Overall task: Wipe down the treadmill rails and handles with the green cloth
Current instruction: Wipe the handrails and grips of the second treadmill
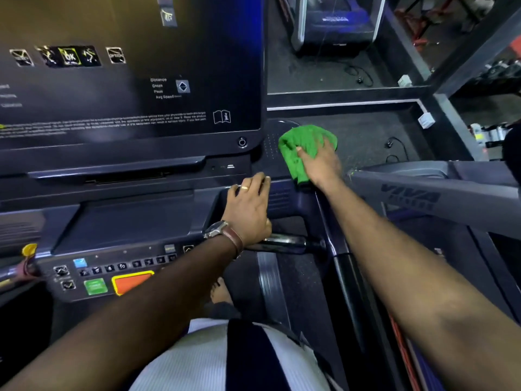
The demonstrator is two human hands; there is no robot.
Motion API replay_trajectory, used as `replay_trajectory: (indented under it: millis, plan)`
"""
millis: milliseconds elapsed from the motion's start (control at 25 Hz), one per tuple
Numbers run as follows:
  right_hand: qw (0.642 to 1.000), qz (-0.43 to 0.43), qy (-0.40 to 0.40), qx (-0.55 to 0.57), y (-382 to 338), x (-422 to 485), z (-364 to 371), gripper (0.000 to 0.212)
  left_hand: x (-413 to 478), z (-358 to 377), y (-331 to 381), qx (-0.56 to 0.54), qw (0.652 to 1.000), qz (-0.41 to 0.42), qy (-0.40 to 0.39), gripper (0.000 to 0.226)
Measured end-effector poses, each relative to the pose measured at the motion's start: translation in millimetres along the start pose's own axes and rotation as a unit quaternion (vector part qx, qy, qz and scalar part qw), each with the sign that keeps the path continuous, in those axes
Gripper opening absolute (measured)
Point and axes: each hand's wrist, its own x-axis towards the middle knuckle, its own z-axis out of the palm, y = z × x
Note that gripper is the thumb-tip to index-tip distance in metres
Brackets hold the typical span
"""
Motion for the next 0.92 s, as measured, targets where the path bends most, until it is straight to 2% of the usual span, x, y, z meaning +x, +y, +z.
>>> replay_trajectory:
  millis: [80, 160, 200, 240, 320, 360, 400, 480, 640, 680, 760, 800, 880, 920]
  plan:
    - [0.996, -0.081, 0.011, -0.024, 20.7, -33.2, 1.5, 0.065, 2.4, 0.9, -0.1, -0.008, 1.000, -0.005, 0.003, 0.091]
    - [0.993, -0.089, 0.001, 0.071, 35.5, -45.7, -2.1, 0.063, 3.3, 1.0, -3.2, -0.020, 1.000, -0.009, 0.014, 0.086]
    - [0.987, -0.054, -0.015, 0.149, 37.3, -36.4, -4.0, 0.059, 3.8, 0.5, -3.7, -0.025, 0.999, -0.011, 0.020, 0.082]
    - [0.966, 0.002, -0.039, 0.257, 33.0, -21.6, -8.2, 0.053, 3.5, -0.8, -3.1, -0.027, 0.999, -0.010, 0.025, 0.078]
    - [0.887, 0.094, -0.089, 0.443, 20.9, 21.1, -16.7, 0.042, 2.5, -0.7, 0.7, -0.013, 0.999, -0.010, 0.037, 0.068]
    - [0.857, 0.131, -0.121, 0.483, 13.5, 37.7, -21.8, 0.041, 1.9, 0.0, 2.8, -0.002, 0.999, -0.014, 0.044, 0.064]
    - [0.843, 0.132, -0.155, 0.498, 6.0, 49.3, -25.3, 0.041, 1.9, 0.3, 3.7, 0.005, 0.999, -0.016, 0.051, 0.061]
    - [0.856, 0.079, -0.148, 0.489, 3.0, 56.1, -22.4, 0.038, 2.5, 2.2, 4.2, 0.004, 0.998, -0.020, 0.059, 0.058]
    - [0.927, -0.041, -0.055, 0.369, 43.9, 28.3, 6.5, 0.063, 2.7, 3.6, 6.0, -0.010, 0.998, -0.014, 0.066, 0.058]
    - [0.929, -0.058, -0.058, 0.361, 49.2, 33.3, 10.6, 0.063, 3.5, 3.4, 6.2, -0.009, 0.998, -0.016, 0.063, 0.058]
    - [0.924, -0.023, -0.097, 0.369, 30.8, 56.4, 3.7, 0.053, 4.0, 2.8, 6.3, -0.007, 0.998, -0.018, 0.058, 0.057]
    - [0.941, 0.001, -0.089, 0.328, 15.0, 72.3, -0.2, 0.052, 3.6, 2.0, 6.1, -0.007, 0.998, -0.017, 0.061, 0.055]
    - [0.988, -0.005, -0.084, 0.127, -23.3, 90.8, -10.6, 0.066, 1.9, 1.2, 6.7, -0.005, 0.997, -0.021, 0.073, 0.050]
    - [0.997, -0.038, -0.071, 0.018, -44.7, 90.3, -10.5, 0.070, 1.8, 0.6, 7.2, -0.005, 0.996, -0.030, 0.081, 0.047]
